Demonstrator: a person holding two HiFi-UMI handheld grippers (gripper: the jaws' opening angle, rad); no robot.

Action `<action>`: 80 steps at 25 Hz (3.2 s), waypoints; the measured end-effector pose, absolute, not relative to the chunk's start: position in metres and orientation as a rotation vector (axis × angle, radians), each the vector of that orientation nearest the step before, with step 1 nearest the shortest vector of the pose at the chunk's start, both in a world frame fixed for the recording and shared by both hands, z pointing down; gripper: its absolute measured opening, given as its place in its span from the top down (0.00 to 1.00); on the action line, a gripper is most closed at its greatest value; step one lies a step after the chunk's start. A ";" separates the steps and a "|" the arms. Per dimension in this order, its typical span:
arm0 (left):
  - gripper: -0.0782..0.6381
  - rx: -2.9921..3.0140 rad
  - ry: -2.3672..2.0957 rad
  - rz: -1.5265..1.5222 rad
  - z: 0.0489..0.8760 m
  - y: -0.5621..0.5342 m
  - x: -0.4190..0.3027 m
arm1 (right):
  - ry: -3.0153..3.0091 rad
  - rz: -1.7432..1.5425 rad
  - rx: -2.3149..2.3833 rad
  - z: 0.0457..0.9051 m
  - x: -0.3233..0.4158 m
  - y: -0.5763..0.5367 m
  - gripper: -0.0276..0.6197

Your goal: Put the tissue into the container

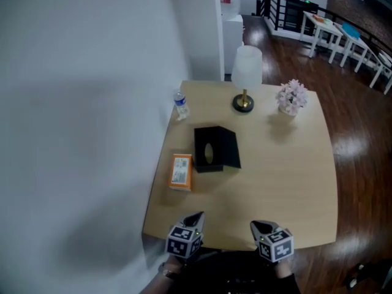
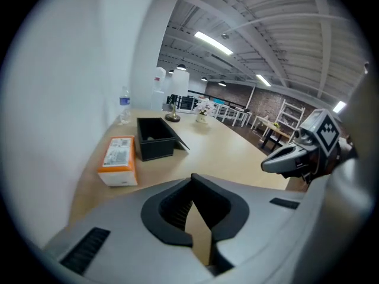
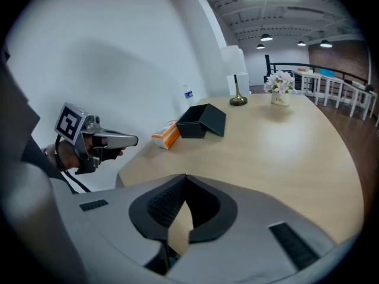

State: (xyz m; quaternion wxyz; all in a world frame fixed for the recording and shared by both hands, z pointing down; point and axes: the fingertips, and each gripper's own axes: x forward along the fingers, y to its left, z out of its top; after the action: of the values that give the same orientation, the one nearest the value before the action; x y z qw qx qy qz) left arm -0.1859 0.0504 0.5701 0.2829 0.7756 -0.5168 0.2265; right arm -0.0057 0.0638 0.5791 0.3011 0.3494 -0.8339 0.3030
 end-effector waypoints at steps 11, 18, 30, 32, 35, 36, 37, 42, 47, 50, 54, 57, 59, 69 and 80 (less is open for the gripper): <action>0.16 1.767 -1.652 0.666 0.621 -0.073 -0.309 | -2.152 0.797 0.938 0.585 -0.001 0.023 0.95; 0.16 1.671 -1.572 0.752 0.669 -0.113 -0.335 | -2.132 0.802 0.929 0.583 0.011 -0.009 0.95; 0.27 1.573 -1.551 0.971 0.699 -0.107 -0.342 | -2.128 0.873 0.910 0.588 0.026 -0.024 0.95; 0.29 1.567 -1.557 0.959 0.696 -0.104 -0.342 | -2.132 0.879 0.912 0.588 0.026 -0.024 0.95; 0.31 1.557 -1.584 0.926 0.686 -0.094 -0.343 | -2.141 0.881 0.911 0.587 0.025 -0.024 0.95; 0.31 1.555 -1.603 0.913 0.679 -0.088 -0.344 | -2.146 0.879 0.908 0.587 0.024 -0.023 0.95; 0.31 1.556 -1.623 0.895 0.670 -0.082 -0.345 | -2.151 0.878 0.905 0.586 0.023 -0.022 0.95; 0.31 1.608 -1.683 0.789 0.630 -0.063 -0.335 | -2.174 0.880 0.906 0.584 0.018 -0.020 0.95; 0.31 1.632 -1.668 0.717 0.609 -0.064 -0.314 | -2.194 0.859 0.909 0.583 0.018 -0.017 0.95; 0.31 1.667 -1.657 0.682 0.592 -0.082 -0.299 | -2.198 0.858 0.903 0.584 0.019 -0.016 0.95; 0.31 1.763 -1.636 0.640 0.565 -0.128 -0.276 | -2.199 0.876 0.891 0.584 0.022 -0.014 0.95; 0.31 1.788 -1.638 0.637 0.559 -0.164 -0.262 | -2.195 0.890 0.892 0.587 0.029 -0.015 0.95; 0.31 1.777 -1.640 0.652 0.563 -0.187 -0.255 | -2.190 0.902 0.900 0.590 0.036 -0.018 0.95; 0.31 1.660 -1.614 0.776 0.609 -0.244 -0.241 | -2.156 0.972 0.944 0.600 0.064 -0.034 0.95; 0.18 1.583 -1.656 0.792 0.635 -0.246 -0.243 | -2.148 1.015 0.953 0.606 0.070 -0.044 0.95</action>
State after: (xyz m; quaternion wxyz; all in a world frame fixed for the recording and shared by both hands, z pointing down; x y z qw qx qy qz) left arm -0.2433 -0.2460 0.6348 0.3511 0.6116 -0.6396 0.3060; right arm 0.0698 -0.0438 0.6062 0.2868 0.3566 -0.8039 0.3798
